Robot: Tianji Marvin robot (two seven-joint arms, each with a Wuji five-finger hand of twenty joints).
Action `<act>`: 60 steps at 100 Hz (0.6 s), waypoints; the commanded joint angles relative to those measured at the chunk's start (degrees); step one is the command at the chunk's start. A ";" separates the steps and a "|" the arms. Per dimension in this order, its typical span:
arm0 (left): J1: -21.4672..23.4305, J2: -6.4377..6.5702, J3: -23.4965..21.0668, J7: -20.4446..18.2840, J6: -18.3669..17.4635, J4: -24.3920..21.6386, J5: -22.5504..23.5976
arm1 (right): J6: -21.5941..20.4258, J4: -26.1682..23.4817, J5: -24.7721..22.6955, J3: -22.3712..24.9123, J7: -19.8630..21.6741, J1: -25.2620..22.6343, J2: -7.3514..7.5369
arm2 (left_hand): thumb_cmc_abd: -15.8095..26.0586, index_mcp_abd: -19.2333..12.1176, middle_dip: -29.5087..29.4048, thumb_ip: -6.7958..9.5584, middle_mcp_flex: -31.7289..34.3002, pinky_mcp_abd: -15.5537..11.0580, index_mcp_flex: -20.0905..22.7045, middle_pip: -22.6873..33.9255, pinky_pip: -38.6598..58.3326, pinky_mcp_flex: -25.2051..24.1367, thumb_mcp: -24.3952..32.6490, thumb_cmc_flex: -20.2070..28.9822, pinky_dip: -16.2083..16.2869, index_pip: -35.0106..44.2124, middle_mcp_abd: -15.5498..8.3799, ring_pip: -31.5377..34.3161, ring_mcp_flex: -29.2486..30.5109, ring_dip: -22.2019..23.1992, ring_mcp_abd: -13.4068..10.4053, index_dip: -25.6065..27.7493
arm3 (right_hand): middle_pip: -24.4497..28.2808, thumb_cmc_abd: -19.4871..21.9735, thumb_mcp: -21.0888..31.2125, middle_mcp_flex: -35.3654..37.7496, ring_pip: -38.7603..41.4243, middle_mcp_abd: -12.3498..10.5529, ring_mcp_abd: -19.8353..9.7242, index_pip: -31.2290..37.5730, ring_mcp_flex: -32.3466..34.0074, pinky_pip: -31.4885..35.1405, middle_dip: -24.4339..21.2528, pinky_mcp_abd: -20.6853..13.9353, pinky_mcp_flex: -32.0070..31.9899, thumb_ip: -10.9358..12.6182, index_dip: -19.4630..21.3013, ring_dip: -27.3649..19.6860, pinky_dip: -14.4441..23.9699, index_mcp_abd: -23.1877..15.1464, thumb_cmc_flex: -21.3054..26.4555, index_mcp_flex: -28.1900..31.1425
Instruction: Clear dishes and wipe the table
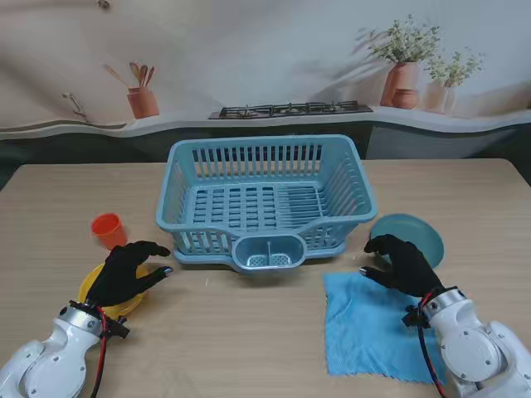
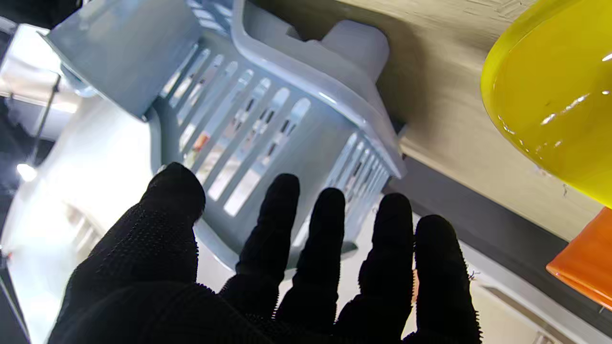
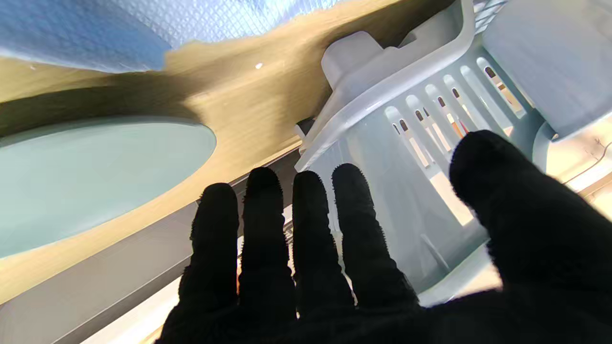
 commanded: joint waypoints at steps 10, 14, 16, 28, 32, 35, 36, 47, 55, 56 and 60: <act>0.34 0.09 0.08 -0.87 0.85 -0.80 -0.40 | -0.39 -0.03 -0.43 -0.05 0.53 -0.28 -0.16 | 0.07 -0.08 -0.12 -1.03 0.79 0.91 1.88 -0.51 -0.97 0.02 -1.08 -0.82 0.44 -0.90 1.28 -0.54 0.92 -0.56 1.36 -0.61 | 1.09 -1.78 1.27 0.20 1.32 -1.11 -1.43 0.68 0.03 1.32 0.21 -1.24 0.00 2.01 -0.58 0.68 -0.36 -1.23 -1.28 -1.00; 0.38 0.08 0.08 -0.94 0.95 -0.87 -0.48 | -0.38 -0.02 -0.49 -0.02 0.51 -0.30 -0.16 | 0.15 -0.13 -0.13 -1.01 0.80 0.94 1.86 -0.55 -1.09 0.01 -1.22 -0.76 0.39 -1.05 1.28 -0.57 0.88 -0.57 1.41 -0.64 | 1.10 -1.75 1.30 0.20 1.32 -1.11 -1.43 0.69 0.03 1.30 0.21 -1.43 -0.03 2.01 -0.61 0.68 -0.40 -1.23 -1.28 -1.00; 0.39 0.08 0.08 -0.96 0.97 -0.89 -0.51 | -0.39 -0.01 -0.52 -0.01 0.49 -0.31 -0.16 | 0.13 -0.14 -0.13 -1.00 0.83 0.95 1.96 -0.54 -1.11 0.02 -1.30 -0.75 0.38 -1.07 1.25 -0.56 0.92 -0.57 1.45 -0.64 | 1.10 -1.73 1.31 0.20 1.32 -1.11 -1.43 0.69 0.03 1.33 0.20 -1.30 0.00 2.01 -0.63 0.68 -0.42 -1.23 -1.31 -1.00; 0.50 0.07 -0.01 -0.99 0.99 -1.00 -0.63 | -0.49 0.08 -0.74 0.08 0.33 -0.31 -0.17 | 0.21 -0.23 -0.17 -0.95 0.88 1.02 2.08 -0.62 -1.29 0.03 -1.66 -0.64 0.31 -1.28 1.23 -0.57 0.96 -0.58 1.39 -0.65 | 1.10 -1.67 1.35 0.19 1.32 -1.11 -1.43 0.71 0.03 1.36 0.19 -1.23 -0.06 2.00 -0.69 0.68 -0.49 -1.23 -1.39 -0.99; 0.51 0.06 -0.06 -0.93 0.87 -0.94 -0.60 | -0.54 0.12 -0.81 0.11 0.28 -0.28 -0.17 | 0.23 -0.20 -0.18 -0.93 0.94 1.06 2.17 -0.64 -1.36 -0.02 -1.76 -0.59 0.28 -1.29 1.24 -0.59 0.96 -0.59 1.44 -0.62 | 1.10 -1.63 1.40 0.19 1.32 -1.11 -1.43 0.71 0.03 1.36 0.19 -1.29 -0.08 2.02 -0.71 0.68 -0.52 -1.23 -1.35 -0.99; 0.49 0.04 -0.10 -0.83 0.74 -0.88 -0.55 | -0.57 0.16 -0.88 0.12 0.26 -0.25 -0.16 | 0.26 -0.25 -0.19 -0.91 0.93 1.13 2.20 -0.67 -1.47 -0.04 -1.84 -0.55 0.23 -1.30 1.21 -0.59 0.98 -0.59 1.36 -0.60 | 1.11 -1.65 1.39 0.19 1.32 -1.11 -1.43 0.72 0.03 1.37 0.19 -1.23 -0.06 2.01 -0.72 0.68 -0.52 -1.23 -1.38 -0.99; 0.48 0.04 -0.11 -0.79 0.70 -0.85 -0.53 | -0.58 0.17 -0.91 0.13 0.25 -0.23 -0.16 | 0.16 -0.22 -0.18 -0.92 1.00 1.14 2.23 -0.65 -1.50 -0.04 -1.90 -0.56 0.21 -1.30 1.31 -0.59 0.99 -0.58 1.35 -0.59 | 1.11 -1.64 1.40 0.19 1.32 -1.11 -1.43 0.72 0.03 1.37 0.18 -1.20 -0.07 2.01 -0.72 0.68 -0.53 -1.23 -1.38 -0.99; 0.48 0.01 -0.20 -0.52 0.45 -0.72 -0.41 | -0.99 0.54 -1.25 0.34 0.58 0.16 -0.03 | 0.27 -0.26 -0.20 -0.87 1.01 1.21 2.30 -0.70 -1.86 -0.09 -2.13 -0.43 0.04 -1.34 1.21 -0.65 1.00 -0.60 1.32 -0.52 | -2.36 -1.79 1.44 0.56 -2.58 -1.41 -1.53 -1.43 0.18 1.02 -1.59 -1.46 -0.11 1.97 -2.13 -1.21 -0.92 -1.12 -1.49 -0.44; 0.46 -0.01 -0.23 -0.41 0.37 -0.68 -0.36 | -1.49 1.01 -1.76 0.57 0.76 0.68 0.09 | 0.34 -0.27 -0.20 -0.83 1.01 1.19 2.24 -0.71 -2.12 -0.15 -2.25 -0.32 -0.10 -1.40 1.19 -0.66 0.99 -0.59 1.32 -0.48 | -5.26 -1.94 1.36 0.52 -5.95 -1.55 -1.74 -4.09 0.06 -0.10 -3.01 -1.71 -0.42 1.97 -3.81 -2.83 -1.56 -0.78 -1.45 0.05; 0.46 -0.01 -0.23 -0.40 0.36 -0.67 -0.36 | -1.53 1.06 -1.81 0.60 0.79 0.74 0.10 | 0.30 -0.26 -0.20 -0.83 1.03 1.19 2.27 -0.71 -2.13 -0.15 -2.27 -0.32 -0.10 -1.39 1.23 -0.66 1.00 -0.59 1.30 -0.47 | -5.46 -1.94 1.34 0.51 -6.20 -1.55 -1.75 -4.32 0.00 -0.22 -3.09 -1.74 -0.51 1.97 -3.97 -2.94 -1.62 -0.74 -1.47 0.15; 0.46 -0.01 -0.24 -0.39 0.34 -0.67 -0.34 | -1.65 1.29 -2.16 0.71 0.82 0.99 0.15 | 0.35 -0.25 -0.20 -0.83 1.06 1.19 2.26 -0.70 -2.16 -0.14 -2.34 -0.34 -0.12 -1.40 1.25 -0.66 1.02 -0.59 1.31 -0.45 | -6.28 -1.97 1.38 0.44 -7.07 -1.56 -1.69 -5.06 -0.18 -1.06 -3.44 -1.98 -0.73 1.97 -4.47 -3.35 -2.03 -0.64 -1.44 0.41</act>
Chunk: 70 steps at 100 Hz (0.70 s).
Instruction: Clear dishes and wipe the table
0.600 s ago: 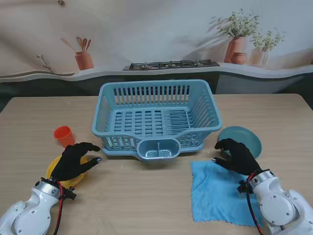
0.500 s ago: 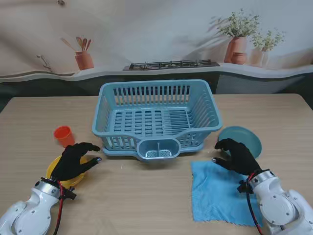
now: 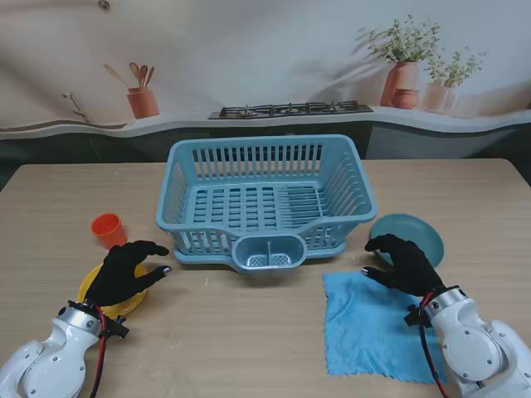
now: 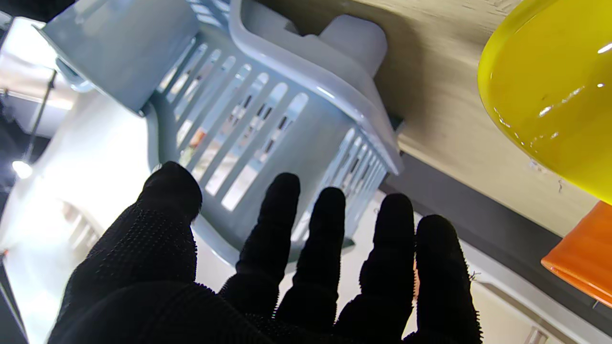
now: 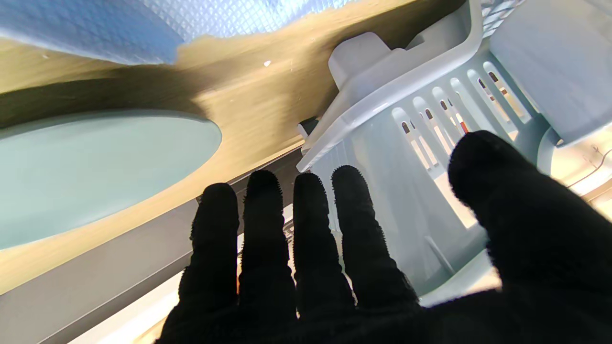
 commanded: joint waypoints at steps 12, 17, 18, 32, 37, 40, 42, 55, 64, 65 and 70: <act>0.23 -0.02 -0.07 -0.71 -0.08 -0.33 -0.07 | -0.86 1.21 -1.86 0.68 1.15 1.34 0.38 | 0.33 -0.28 -0.21 -0.79 0.71 0.88 1.41 -0.44 -1.62 -0.24 -0.90 -0.26 -0.26 -0.27 1.19 -0.29 1.01 -0.57 0.69 -0.03 | -5.09 -2.07 1.03 0.30 -5.81 -0.87 -1.75 -5.95 -1.13 -4.46 -2.49 -3.02 -2.19 1.96 -3.75 -2.94 -2.35 0.07 -1.29 1.65; 0.25 -0.01 -0.07 -0.74 -0.03 -0.35 -0.05 | -0.95 1.58 -2.35 0.86 1.30 1.68 0.48 | 0.36 -0.32 -0.21 -0.79 0.74 0.90 1.42 -0.43 -1.68 -0.26 -0.98 -0.29 -0.29 -0.27 1.17 -0.29 1.02 -0.55 0.78 -0.01 | -6.69 -2.10 1.04 0.19 -7.51 -0.79 -1.90 -8.21 -1.69 -5.99 -3.06 -3.36 -2.85 1.92 -4.91 -3.78 -2.71 0.28 -1.29 2.41; 0.25 -0.01 -0.08 -0.76 -0.02 -0.36 -0.05 | -0.97 1.66 -2.48 0.90 1.29 1.76 0.50 | 0.42 -0.31 -0.22 -0.79 0.69 0.90 1.44 -0.46 -1.68 -0.26 -0.98 -0.30 -0.30 -0.26 1.13 -0.28 1.04 -0.55 0.74 -0.01 | -6.96 -2.03 1.04 0.16 -7.81 -0.76 -1.92 -8.68 -1.87 -6.26 -3.16 -3.49 -3.02 1.92 -5.14 -3.92 -2.75 0.39 -1.33 2.52; 0.22 0.01 -0.08 -0.85 0.02 -0.29 -0.03 | -0.82 2.66 -4.06 1.45 1.55 2.67 0.76 | 0.36 -0.28 -0.20 -0.76 0.75 0.90 1.42 -0.43 -1.71 -0.25 -1.10 -0.18 -0.34 -0.27 1.13 -0.31 1.00 -0.53 0.72 0.04 | -10.91 -1.53 0.33 -1.31 -11.88 -0.65 -2.48 -14.82 -4.45 -10.52 -4.52 -4.66 -5.25 1.97 -7.58 -5.68 -3.04 0.98 -1.81 3.16; 0.18 0.02 -0.06 -0.85 0.08 -0.25 -0.01 | -0.47 2.87 -4.54 1.69 1.95 2.95 0.89 | 0.40 -0.29 -0.21 -0.76 0.77 0.90 1.47 -0.44 -1.78 -0.30 -1.15 -0.19 -0.38 -0.25 1.26 -0.34 0.97 -0.53 0.93 0.07 | -12.49 -1.21 -0.13 -2.15 -13.96 -0.79 -3.04 -16.98 -5.86 -12.91 -5.03 -5.44 -6.68 2.00 -8.18 -6.53 -3.27 1.00 -2.14 3.54; 0.15 0.02 -0.04 -0.87 0.10 -0.20 -0.01 | -0.17 3.02 -4.89 1.82 2.24 3.13 0.98 | 0.43 -0.33 -0.21 -0.75 0.74 0.90 1.44 -0.44 -1.81 -0.30 -1.17 -0.17 -0.40 -0.27 1.14 -0.31 1.00 -0.52 0.69 0.07 | -13.47 -0.95 -0.43 -2.66 -15.40 -0.84 -3.34 -18.13 -6.72 -14.63 -5.33 -5.79 -7.57 2.05 -8.41 -7.13 -3.52 0.94 -2.36 3.85; 0.14 0.03 -0.03 -0.89 0.10 -0.18 -0.02 | 0.03 3.12 -5.10 1.90 2.43 3.25 1.04 | 0.39 -0.34 -0.20 -0.75 0.73 0.90 1.49 -0.43 -1.82 -0.30 -1.21 -0.20 -0.41 -0.25 1.14 -0.36 0.98 -0.53 0.92 0.09 | -14.33 -0.68 -0.70 -2.99 -16.57 -0.98 -3.62 -19.17 -7.25 -16.25 -5.56 -6.25 -8.06 2.10 -8.50 -7.60 -3.65 0.89 -2.58 4.09; 0.01 0.05 0.02 -0.93 0.18 -0.01 0.04 | 2.14 3.60 -5.68 2.18 3.47 3.91 1.24 | 0.49 -0.37 -0.20 -0.74 0.80 0.93 1.44 -0.41 -1.95 -0.35 -1.33 -0.22 -0.50 -0.25 1.09 -0.32 1.07 -0.49 0.73 0.13 | -17.51 0.57 -2.10 -5.71 -21.93 -1.87 -5.59 -23.76 -11.04 -24.47 -6.42 -8.60 -10.19 2.30 -8.63 -9.28 -3.57 0.57 -3.56 3.76; -0.04 0.06 0.05 -0.96 0.24 0.04 0.06 | 3.34 4.18 -6.06 2.14 3.58 4.45 1.29 | 0.48 -0.37 -0.22 -0.72 0.75 0.93 1.43 -0.46 -2.00 -0.39 -1.36 -0.09 -0.54 -0.26 1.18 -0.47 0.88 -0.52 1.41 0.14 | -19.05 1.10 -3.10 -7.09 -25.12 -2.53 -6.56 -26.78 -12.01 -31.66 -6.34 -9.86 -10.23 2.42 -7.64 -9.81 1.07 0.41 -3.61 3.58; -0.05 0.06 0.05 -0.96 0.24 0.04 0.06 | 3.46 4.25 -6.14 2.13 3.61 4.51 1.30 | 0.49 -0.39 -0.22 -0.72 0.75 0.93 1.42 -0.46 -2.00 -0.40 -1.39 -0.13 -0.54 -0.26 1.11 -0.47 0.88 -0.52 1.38 0.14 | -19.17 1.14 -3.17 -7.29 -25.40 -2.62 -6.69 -26.91 -12.08 -31.99 -6.37 -10.00 -10.32 2.39 -7.61 -9.93 1.21 0.38 -3.67 3.48; -0.07 0.07 0.05 -0.96 0.24 0.08 0.11 | 4.16 4.57 -6.70 2.09 3.69 4.80 1.38 | 0.46 -0.28 -0.22 -0.71 0.81 0.91 1.43 -0.46 -2.04 -0.42 -1.43 -0.09 -0.57 -0.28 1.17 -0.45 0.93 -0.50 1.17 0.14 | -19.78 1.62 -3.72 -7.97 -27.60 -2.85 -7.02 -28.02 -12.14 -33.88 -6.69 -10.34 -10.56 2.36 -7.89 -10.78 1.76 0.62 -3.76 3.13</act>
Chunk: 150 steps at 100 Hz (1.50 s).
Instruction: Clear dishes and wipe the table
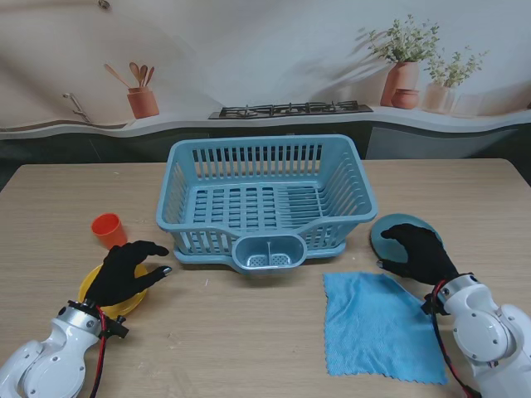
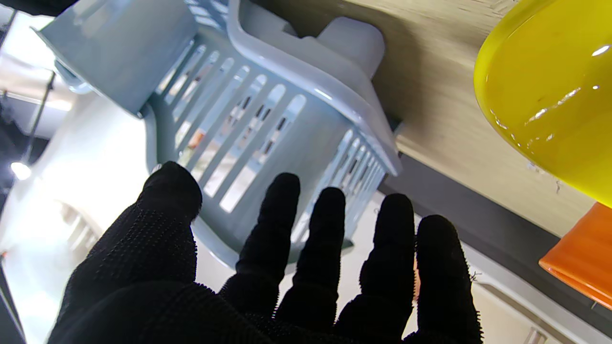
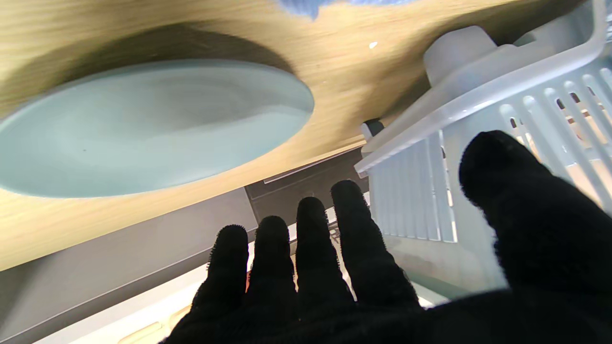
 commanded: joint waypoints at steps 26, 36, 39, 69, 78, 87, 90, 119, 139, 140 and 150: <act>-0.03 0.05 0.07 -0.72 0.15 0.01 0.10 | 3.95 1.68 -4.05 0.00 1.47 1.22 0.67 | 0.50 -0.37 -0.23 -0.68 0.85 0.81 1.48 -0.43 -1.34 -0.41 -1.70 0.03 -0.61 -0.32 1.12 -0.45 0.93 -0.47 1.29 0.20 | -4.28 4.15 -5.29 -5.95 -11.82 -3.26 -4.99 -7.56 -3.51 -13.54 -2.66 -4.44 0.35 2.80 -1.17 -1.96 1.12 0.59 -3.45 -1.13; -0.04 0.04 0.06 -0.60 0.02 0.18 0.18 | 5.19 2.10 -5.33 -0.12 1.97 1.50 0.88 | 0.56 -0.45 -0.23 -0.68 0.81 0.78 1.49 -0.44 -1.36 -0.44 -1.76 0.05 -0.63 -0.28 1.05 -0.40 1.04 -0.45 0.80 0.23 | -6.27 4.83 -6.60 -5.89 -13.50 -3.64 -5.55 -9.22 -3.81 -15.39 -3.50 -4.43 0.84 2.96 -1.61 -1.59 -0.27 0.45 -3.79 -1.42; -0.06 0.04 0.07 -0.57 0.01 0.21 0.21 | 5.67 2.26 -5.45 -0.27 2.00 1.62 0.89 | 0.54 -0.40 -0.23 -0.67 0.83 0.77 1.51 -0.43 -1.37 -0.44 -1.78 0.10 -0.64 -0.28 1.06 -0.41 1.05 -0.45 0.89 0.23 | -6.54 4.98 -6.79 -6.03 -13.71 -3.66 -5.63 -9.42 -3.95 -15.56 -3.59 -4.49 0.85 2.97 -1.65 -1.56 -0.41 0.45 -3.91 -1.57; -0.08 0.06 0.10 -0.60 0.17 0.25 0.26 | 10.08 4.65 -6.31 -2.47 1.37 3.29 0.89 | 0.62 -0.41 -0.23 -0.65 0.84 0.73 1.50 -0.43 -1.46 -0.53 -1.92 0.13 -0.70 -0.28 1.06 -0.51 0.89 -0.45 1.29 0.25 | -8.89 5.66 -8.33 -6.07 -15.62 -4.07 -6.36 -10.81 -4.36 -17.67 -4.09 -4.89 1.51 3.16 -1.73 -0.97 -2.49 0.27 -3.85 -2.15; -0.09 0.06 0.10 -0.60 0.18 0.26 0.30 | 11.39 5.12 -6.32 -3.17 1.56 3.62 0.90 | 0.62 -0.41 -0.24 -0.65 0.83 0.73 1.46 -0.45 -1.46 -0.52 -1.95 0.15 -0.71 -0.31 0.95 -0.39 1.08 -0.40 0.64 0.25 | -9.36 5.76 -8.54 -6.15 -15.94 -4.16 -6.44 -11.01 -4.47 -17.97 -4.16 -4.91 1.59 3.17 -1.70 -0.86 -2.83 0.33 -3.90 -2.29; -0.12 0.07 0.12 -0.61 0.25 0.27 0.31 | 12.44 5.38 -6.31 -3.78 1.82 3.72 0.92 | 0.58 -0.37 -0.24 -0.63 0.86 0.82 1.51 -0.46 -1.42 -0.49 -1.92 0.21 -0.70 -0.27 1.10 -0.51 0.92 -0.43 1.28 0.26 | -9.72 5.87 -8.66 -6.05 -16.19 -4.18 -6.54 -11.15 -4.44 -18.23 -4.16 -4.87 1.72 3.21 -1.64 -0.70 -3.15 0.41 -3.85 -2.34; -0.13 0.07 0.14 -0.62 0.27 0.28 0.30 | 12.69 5.52 -6.41 -3.96 1.93 3.77 0.95 | 0.64 -0.41 -0.24 -0.64 0.86 0.81 1.49 -0.45 -1.42 -0.49 -1.93 0.18 -0.70 -0.28 1.15 -0.52 0.90 -0.43 1.35 0.26 | -9.77 5.89 -8.66 -6.04 -16.23 -4.19 -6.51 -11.16 -4.42 -18.27 -4.13 -4.94 1.76 3.23 -1.61 -0.65 -3.21 0.44 -3.82 -2.30; -0.22 0.12 0.24 -0.97 0.53 0.33 0.15 | 15.22 7.32 -6.48 -6.08 2.46 4.65 1.07 | 0.56 -0.43 -0.21 -0.63 0.95 0.76 1.56 -0.39 -1.44 -0.51 -1.98 0.23 -0.72 -0.28 1.06 -0.50 0.96 -0.41 1.36 0.26 | -10.04 5.80 -8.73 -6.03 -16.41 -4.23 -6.65 -11.36 -4.38 -18.60 -3.82 -4.84 1.86 3.29 -1.39 -0.28 -3.67 0.49 -3.67 -2.29; -0.40 0.15 0.40 -1.12 0.75 0.44 0.08 | 16.50 8.28 -6.69 -7.18 3.39 5.17 1.25 | 0.68 -0.48 -0.22 -0.63 0.97 0.75 1.54 -0.40 -1.44 -0.51 -1.99 0.19 -0.73 -0.26 1.08 -0.53 0.91 -0.41 1.31 0.28 | -10.12 5.53 -8.44 -6.00 -16.45 -4.27 -6.60 -11.40 -4.37 -18.68 -3.67 -4.70 1.90 3.33 -1.24 -0.14 -3.83 0.55 -3.36 -2.31; -0.40 0.15 0.41 -1.14 0.76 0.44 0.07 | 16.58 8.30 -6.66 -7.22 3.43 5.18 1.26 | 0.70 -0.42 -0.22 -0.63 0.94 0.75 1.50 -0.41 -1.44 -0.51 -1.98 0.22 -0.73 -0.28 1.07 -0.52 0.92 -0.41 1.28 0.27 | -10.11 5.53 -8.40 -5.98 -16.45 -4.29 -6.60 -11.41 -4.36 -18.67 -3.65 -4.72 1.91 3.34 -1.23 -0.14 -3.84 0.53 -3.31 -2.32; -0.49 0.18 0.49 -1.33 0.90 0.47 -0.05 | 17.26 8.51 -6.48 -7.57 3.88 5.24 1.29 | 0.73 -0.35 -0.22 -0.63 0.96 0.75 1.54 -0.41 -1.44 -0.51 -2.00 0.22 -0.73 -0.29 1.05 -0.52 0.94 -0.41 1.35 0.26 | -10.02 5.48 -8.01 -5.90 -16.42 -4.28 -6.63 -11.32 -4.31 -18.64 -3.51 -4.87 1.95 3.35 -1.10 -0.05 -3.87 0.57 -2.86 -2.18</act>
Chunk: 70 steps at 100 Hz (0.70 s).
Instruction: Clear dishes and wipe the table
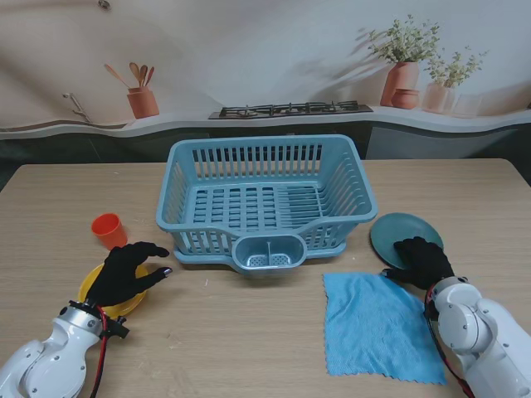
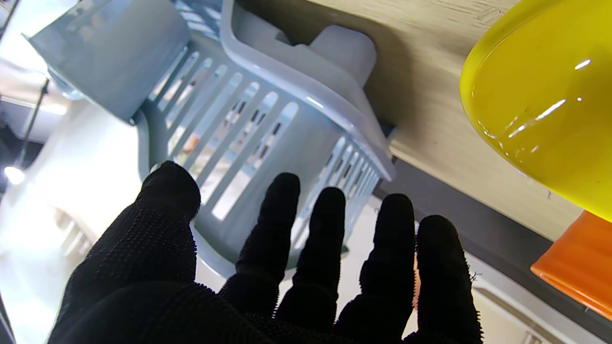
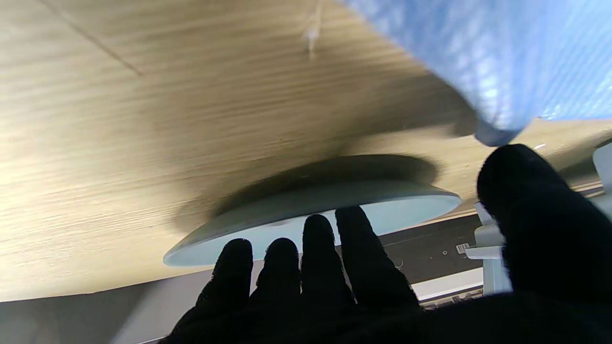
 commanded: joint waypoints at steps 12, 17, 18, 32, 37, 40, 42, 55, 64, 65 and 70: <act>-0.26 0.14 0.29 -1.16 0.38 0.02 -0.30 | 1.10 1.14 0.14 -0.89 1.64 -0.09 0.00 | 0.82 -0.41 -0.24 -0.63 0.95 0.68 1.60 -0.42 -0.87 -0.57 -1.37 0.26 -0.76 -0.28 1.10 -0.42 0.95 -0.39 1.30 0.26 | -0.41 0.42 0.72 -1.66 -1.04 -0.98 -1.83 3.55 -1.98 -1.07 0.25 -2.27 -0.25 2.07 1.17 0.72 -0.43 0.74 0.11 2.00; -0.33 0.15 0.34 -1.25 0.45 0.06 -0.38 | 1.46 1.31 0.28 -1.13 1.59 0.00 -0.02 | 0.84 -0.42 -0.26 -0.63 0.90 0.68 1.61 -0.46 -0.88 -0.56 -1.40 0.31 -0.77 -0.30 0.98 -0.44 0.89 -0.40 1.21 0.26 | 0.84 0.33 1.45 -1.72 -0.29 -0.96 -1.75 4.05 -1.81 -0.31 0.81 -2.27 -0.50 1.95 1.51 0.94 0.25 0.67 0.90 2.41; -0.34 0.16 0.35 -1.28 0.47 0.06 -0.41 | 1.53 1.35 0.30 -1.18 1.58 0.02 -0.03 | 0.84 -0.41 -0.26 -0.63 0.90 0.68 1.60 -0.46 -0.88 -0.56 -1.42 0.32 -0.77 -0.30 1.07 -0.43 0.91 -0.40 1.23 0.25 | 1.05 0.29 1.61 -1.69 -0.16 -0.92 -1.72 4.15 -1.75 -0.19 0.89 -2.28 -0.53 1.94 1.57 0.96 0.36 0.64 1.13 2.52; -0.46 0.18 0.45 -1.48 0.65 0.11 -0.53 | 2.69 1.66 0.60 -1.69 1.80 0.23 -0.05 | 0.98 -0.44 -0.26 -0.63 0.97 0.68 1.63 -0.45 -0.87 -0.56 -1.57 0.34 -0.78 -0.36 1.00 -0.42 0.99 -0.40 1.29 0.23 | 4.18 0.13 3.91 -1.69 1.95 -0.95 -1.47 5.26 -1.28 1.78 1.54 -2.20 -1.13 1.62 1.97 0.86 2.31 0.82 4.00 3.50; -0.51 0.19 0.48 -1.53 0.64 0.15 -0.56 | 3.04 1.72 0.74 -1.83 1.84 0.26 -0.07 | 1.05 -0.46 -0.26 -0.62 0.94 0.68 1.65 -0.47 -0.87 -0.56 -1.60 0.39 -0.78 -0.36 1.06 -0.45 0.94 -0.40 1.22 0.24 | 5.35 0.14 4.75 -1.61 2.80 -1.09 -1.45 5.82 -1.03 2.34 1.70 -2.27 -1.29 1.42 2.09 0.76 2.93 0.90 5.60 3.90; -0.54 0.20 0.48 -1.56 0.62 0.19 -0.57 | 3.24 1.75 0.76 -1.92 1.91 0.29 -0.06 | 1.00 -0.47 -0.26 -0.62 0.99 0.72 1.68 -0.45 -0.89 -0.58 -1.66 0.38 -0.78 -0.35 1.08 -0.43 0.99 -0.40 1.31 0.24 | 6.05 0.16 5.16 -1.64 3.30 -1.08 -1.41 6.17 -0.94 2.71 1.76 -2.16 -1.37 1.27 2.14 0.67 3.36 0.93 6.37 4.10; -0.56 0.20 0.49 -1.57 0.61 0.21 -0.57 | 3.37 1.77 0.74 -1.98 1.99 0.31 -0.05 | 1.10 -0.45 -0.27 -0.61 0.97 0.75 1.64 -0.47 -0.90 -0.58 -1.65 0.42 -0.79 -0.36 1.06 -0.44 0.99 -0.40 1.31 0.24 | 6.47 -0.04 5.62 -1.61 3.63 -1.08 -1.38 6.44 -0.86 3.17 1.70 -2.15 -1.51 1.20 2.13 0.52 3.88 0.93 6.87 4.19; -0.63 0.20 0.49 -1.61 0.51 0.30 -0.64 | 3.80 1.87 0.10 -2.37 2.52 0.49 0.11 | 1.18 -0.40 -0.28 -0.60 1.01 0.76 1.69 -0.50 -0.91 -0.58 -1.82 0.46 -0.80 -0.41 1.08 -0.48 0.94 -0.42 1.31 0.21 | 7.93 -0.63 7.80 -1.17 5.28 -1.28 -1.26 7.80 -0.42 4.53 1.33 -2.27 -1.87 0.74 2.12 0.09 5.65 0.73 9.61 4.44; -0.64 0.18 0.48 -1.51 0.42 0.34 -0.67 | 3.78 1.88 -0.77 -2.57 2.81 0.59 0.26 | 1.27 -0.36 -0.31 -0.59 1.00 0.76 1.77 -0.55 -0.91 -0.58 -2.00 0.50 -0.80 -0.46 1.12 -0.51 0.93 -0.43 1.31 0.19 | 8.76 -1.68 9.67 -0.79 6.65 -1.30 -1.20 9.31 -0.16 5.47 1.20 -2.20 -2.11 0.43 2.04 -0.16 7.04 0.77 11.49 4.49; -0.64 0.17 0.48 -1.48 0.41 0.35 -0.67 | 3.78 1.88 -0.84 -2.59 2.84 0.59 0.27 | 1.30 -0.36 -0.30 -0.59 1.03 0.76 1.76 -0.53 -0.91 -0.58 -2.00 0.53 -0.80 -0.47 1.09 -0.51 0.93 -0.43 1.31 0.19 | 8.82 -1.77 9.81 -0.74 6.75 -1.26 -1.15 9.40 -0.09 5.53 1.21 -2.24 -2.10 0.43 2.03 -0.16 7.12 0.78 11.70 4.53; -0.64 0.16 0.48 -1.39 0.36 0.37 -0.66 | 3.74 1.80 -1.24 -2.64 3.07 0.57 0.35 | 1.34 -0.41 -0.32 -0.59 0.99 0.76 1.78 -0.57 -0.91 -0.58 -2.13 0.52 -0.80 -0.53 1.06 -0.51 0.93 -0.43 1.27 0.16 | 9.31 -2.21 10.84 -0.52 7.81 -1.17 -0.96 10.48 0.02 6.26 1.25 -2.15 -2.33 0.11 1.82 -0.24 8.25 0.85 12.85 4.58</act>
